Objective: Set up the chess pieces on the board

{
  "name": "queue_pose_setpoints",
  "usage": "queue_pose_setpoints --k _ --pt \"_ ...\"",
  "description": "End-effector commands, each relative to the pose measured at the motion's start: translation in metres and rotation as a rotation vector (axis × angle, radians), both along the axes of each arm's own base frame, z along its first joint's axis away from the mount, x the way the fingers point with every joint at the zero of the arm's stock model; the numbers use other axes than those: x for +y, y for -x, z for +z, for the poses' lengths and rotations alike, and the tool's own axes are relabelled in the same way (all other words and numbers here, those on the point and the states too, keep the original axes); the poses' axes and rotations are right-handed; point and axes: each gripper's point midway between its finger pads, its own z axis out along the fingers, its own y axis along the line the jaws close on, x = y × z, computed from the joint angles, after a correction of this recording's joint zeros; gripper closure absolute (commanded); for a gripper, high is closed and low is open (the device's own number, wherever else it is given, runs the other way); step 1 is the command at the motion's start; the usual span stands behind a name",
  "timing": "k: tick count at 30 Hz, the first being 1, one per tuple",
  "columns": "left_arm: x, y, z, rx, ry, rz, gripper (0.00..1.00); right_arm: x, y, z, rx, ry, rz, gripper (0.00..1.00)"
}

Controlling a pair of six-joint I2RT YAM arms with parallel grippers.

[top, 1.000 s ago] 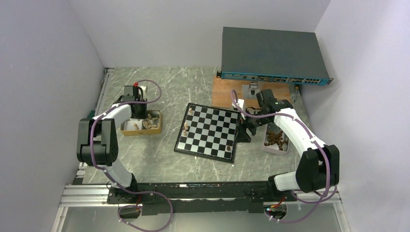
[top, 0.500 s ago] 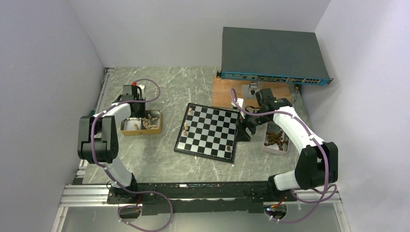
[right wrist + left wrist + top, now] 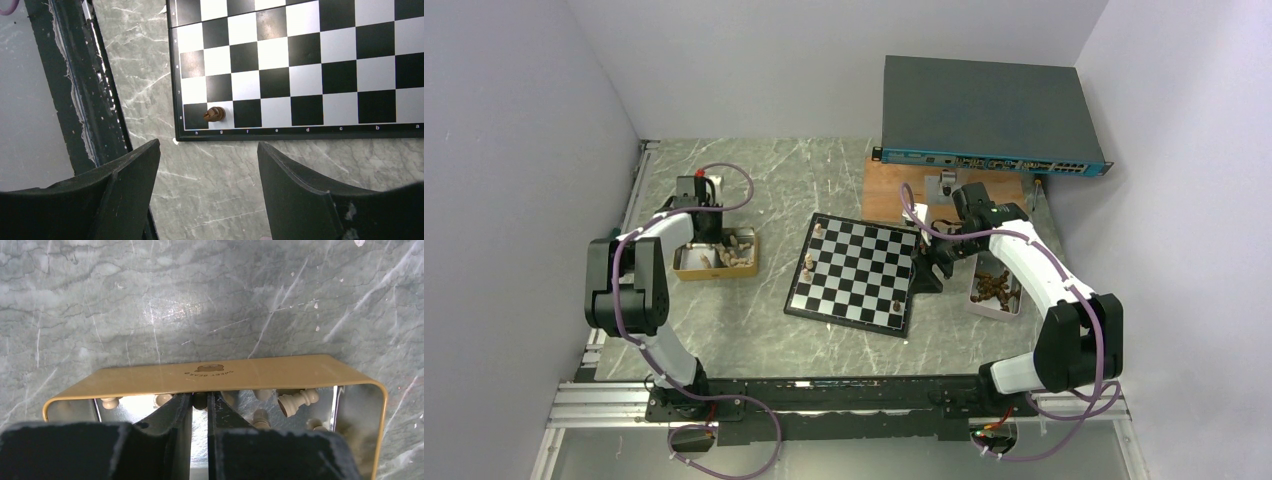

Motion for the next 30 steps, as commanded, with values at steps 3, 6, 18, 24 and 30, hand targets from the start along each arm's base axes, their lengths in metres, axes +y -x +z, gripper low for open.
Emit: queue_pose_setpoints --k 3,6,18,24,30 --pt "-0.002 -0.008 0.042 -0.108 0.011 -0.022 1.00 0.003 -0.006 0.014 -0.031 -0.031 0.004 0.27" --pt "-0.001 0.002 0.053 -0.118 0.003 -0.019 1.00 0.003 -0.005 0.015 -0.033 -0.034 0.005 0.27" --pt "-0.023 0.042 0.086 -0.162 0.141 -0.002 1.00 0.006 -0.003 0.019 -0.041 -0.053 0.015 0.27" --pt "-0.058 0.066 0.118 -0.229 0.310 -0.052 1.00 0.006 0.001 0.023 -0.048 -0.065 0.037 0.26" --pt "-0.089 0.089 0.139 -0.246 0.394 -0.106 1.00 0.007 0.003 0.024 -0.055 -0.070 0.046 0.26"
